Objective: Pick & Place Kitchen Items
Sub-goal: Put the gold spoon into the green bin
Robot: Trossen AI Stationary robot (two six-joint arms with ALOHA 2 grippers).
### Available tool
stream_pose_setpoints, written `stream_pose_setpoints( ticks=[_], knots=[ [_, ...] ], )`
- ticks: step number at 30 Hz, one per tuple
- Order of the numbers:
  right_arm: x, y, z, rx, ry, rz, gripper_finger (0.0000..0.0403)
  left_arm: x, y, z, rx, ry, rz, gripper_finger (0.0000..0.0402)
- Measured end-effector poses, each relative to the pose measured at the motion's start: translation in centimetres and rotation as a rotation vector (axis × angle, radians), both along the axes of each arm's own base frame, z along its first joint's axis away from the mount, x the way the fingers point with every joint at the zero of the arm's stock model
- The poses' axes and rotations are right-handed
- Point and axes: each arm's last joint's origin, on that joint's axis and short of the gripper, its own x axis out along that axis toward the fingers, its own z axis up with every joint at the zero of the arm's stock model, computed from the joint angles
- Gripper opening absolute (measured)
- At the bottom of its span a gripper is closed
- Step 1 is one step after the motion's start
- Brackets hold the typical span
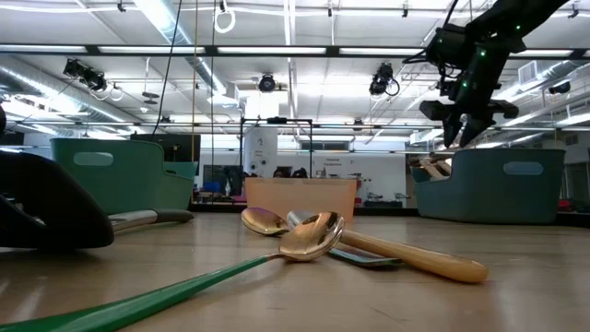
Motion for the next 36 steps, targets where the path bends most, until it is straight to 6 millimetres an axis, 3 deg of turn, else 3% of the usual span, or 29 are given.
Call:
stream_pose_setpoints(
  ticks=[4,10,19,25,36],
  knots=[
    [0.2,-0.1,0.6,-0.005,-0.018,0.011,0.0152,0.0,0.0,0.0,0.000,0.000,0.000,0.0177],
    [1.3,0.1,3.1,0.011,-0.136,0.154,0.0130,0.0,0.0,0.0,0.000,0.000,0.000,0.0177],
    [3.8,2.2,5.5,0.110,-0.327,0.412,0.0098,0.0,0.0,0.0,-0.001,0.000,0.000,0.0177],
    [5.5,4.8,5.5,0.216,-0.408,0.544,0.0086,0.0,0.0,0.0,0.000,0.000,0.000,0.0177],
    [8.7,12.3,6.3,0.324,-0.553,0.792,0.0084,0.0,0.0,0.0,-0.001,0.000,0.001,0.0177]
  ],
)
